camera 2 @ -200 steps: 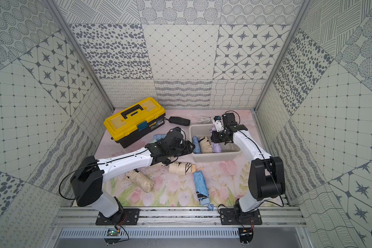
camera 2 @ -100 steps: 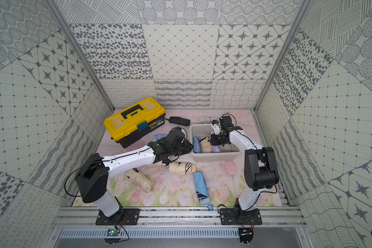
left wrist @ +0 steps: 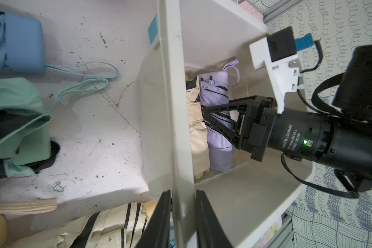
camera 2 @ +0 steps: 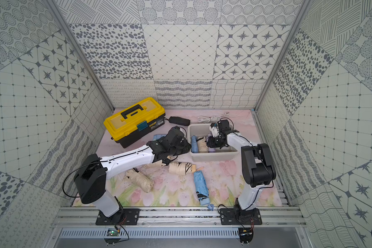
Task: Put the umbrella into the storage box
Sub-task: Place the umbrella in the storage box, then pick up the umbrella from the center of the board.
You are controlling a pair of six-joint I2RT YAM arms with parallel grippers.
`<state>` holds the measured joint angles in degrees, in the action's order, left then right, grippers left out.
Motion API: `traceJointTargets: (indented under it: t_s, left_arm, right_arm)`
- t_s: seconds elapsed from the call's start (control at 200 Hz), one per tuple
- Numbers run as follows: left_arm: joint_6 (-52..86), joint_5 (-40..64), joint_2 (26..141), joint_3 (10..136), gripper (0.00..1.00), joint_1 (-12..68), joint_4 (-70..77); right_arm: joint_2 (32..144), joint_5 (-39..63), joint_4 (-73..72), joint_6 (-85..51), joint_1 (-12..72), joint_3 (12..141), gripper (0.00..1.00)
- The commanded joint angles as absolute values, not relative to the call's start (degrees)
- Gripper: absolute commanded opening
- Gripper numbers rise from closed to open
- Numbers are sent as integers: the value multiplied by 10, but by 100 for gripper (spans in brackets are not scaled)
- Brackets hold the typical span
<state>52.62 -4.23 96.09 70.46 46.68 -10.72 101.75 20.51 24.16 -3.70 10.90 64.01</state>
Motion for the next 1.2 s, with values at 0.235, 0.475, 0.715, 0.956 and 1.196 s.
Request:
traceJointTargets:
  t_s: [0.235, 0.475, 0.715, 0.956, 1.196]
  left_arm:
    - [501, -53, 930, 702, 27, 467, -134]
    - [495, -79, 895, 687, 41, 467, -145]
    - [511, -134, 826, 646, 50, 466, -180]
    - [603, -217, 736, 589, 55, 453, -316]
    - [726, -234, 658, 541, 64, 401, -513]
  right_arm:
    - [1008, 186, 194, -79, 120, 629, 67]
    - [920, 145, 213, -46, 115, 620, 79]
    - [819, 202, 226, -11, 115, 603, 81]
    - [704, 273, 244, -56, 128, 551, 80]
    - [613, 222, 251, -139, 248, 491, 80]
